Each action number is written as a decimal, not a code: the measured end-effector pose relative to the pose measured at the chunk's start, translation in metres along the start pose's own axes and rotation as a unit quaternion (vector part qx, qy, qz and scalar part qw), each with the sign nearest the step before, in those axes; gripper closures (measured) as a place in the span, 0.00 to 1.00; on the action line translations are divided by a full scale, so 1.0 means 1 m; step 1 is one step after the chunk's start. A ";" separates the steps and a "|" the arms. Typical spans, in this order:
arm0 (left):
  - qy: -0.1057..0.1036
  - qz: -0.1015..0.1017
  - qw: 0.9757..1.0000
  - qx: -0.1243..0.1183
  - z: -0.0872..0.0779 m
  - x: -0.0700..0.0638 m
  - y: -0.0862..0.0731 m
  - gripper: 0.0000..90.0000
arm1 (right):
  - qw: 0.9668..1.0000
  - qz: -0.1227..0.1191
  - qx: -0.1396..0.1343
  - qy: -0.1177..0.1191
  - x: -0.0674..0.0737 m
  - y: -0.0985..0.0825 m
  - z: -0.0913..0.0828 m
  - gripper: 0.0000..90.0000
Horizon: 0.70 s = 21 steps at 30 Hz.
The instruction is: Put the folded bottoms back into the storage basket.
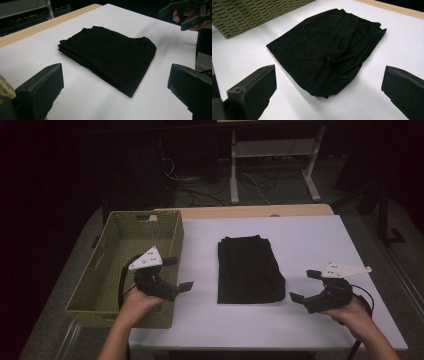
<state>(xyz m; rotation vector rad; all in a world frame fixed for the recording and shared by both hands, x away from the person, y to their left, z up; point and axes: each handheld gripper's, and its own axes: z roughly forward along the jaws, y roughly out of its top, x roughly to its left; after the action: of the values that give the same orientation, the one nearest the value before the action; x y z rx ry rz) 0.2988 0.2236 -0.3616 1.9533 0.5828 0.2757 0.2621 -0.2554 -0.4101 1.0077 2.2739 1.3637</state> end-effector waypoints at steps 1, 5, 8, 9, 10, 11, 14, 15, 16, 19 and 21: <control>0.000 -0.002 1.000 -0.001 0.000 0.000 0.000 0.00 | 1.000 0.002 -0.002 0.000 0.000 0.000 0.001 0.00; 0.001 -0.002 1.000 0.001 0.000 0.000 0.000 0.00 | 1.000 0.001 0.000 0.004 -0.001 -0.004 0.005 0.00; 0.002 -0.001 1.000 0.002 0.000 0.000 0.000 0.00 | 1.000 0.001 0.002 0.004 -0.001 -0.005 0.007 0.00; 0.002 -0.002 1.000 0.001 0.000 0.000 0.000 0.00 | 1.000 0.002 0.004 0.004 -0.001 -0.006 0.008 0.00; 0.001 -0.003 1.000 0.000 0.000 0.000 0.000 0.00 | 1.000 0.003 0.005 0.004 -0.002 -0.007 0.009 0.00; 0.001 -0.003 1.000 0.000 0.000 0.000 0.000 0.00 | 1.000 0.003 0.007 0.006 -0.001 -0.007 0.010 0.00; 0.001 -0.002 1.000 0.000 0.000 0.000 0.000 0.00 | 1.000 0.001 0.013 0.008 -0.001 -0.008 0.013 0.00; 0.000 -0.002 1.000 0.000 0.000 0.000 0.000 0.00 | 1.000 0.001 0.014 0.008 0.000 -0.008 0.014 0.00; 0.000 -0.002 1.000 0.001 0.000 0.000 0.000 0.00 | 1.000 0.001 0.015 0.010 0.000 -0.009 0.015 0.00; -0.001 -0.003 1.000 0.000 0.000 0.000 0.000 0.00 | 1.000 -0.001 0.023 0.014 0.002 -0.009 0.018 0.00; 0.000 -0.003 1.000 0.000 0.000 0.000 0.000 0.00 | 1.000 -0.003 0.026 0.016 0.003 -0.010 0.020 0.00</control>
<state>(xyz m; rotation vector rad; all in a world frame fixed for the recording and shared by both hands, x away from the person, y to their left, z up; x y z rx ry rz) 0.2985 0.2236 -0.3619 1.9511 0.5889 0.2704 0.2676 -0.2435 -0.4280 1.0024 2.3447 1.3341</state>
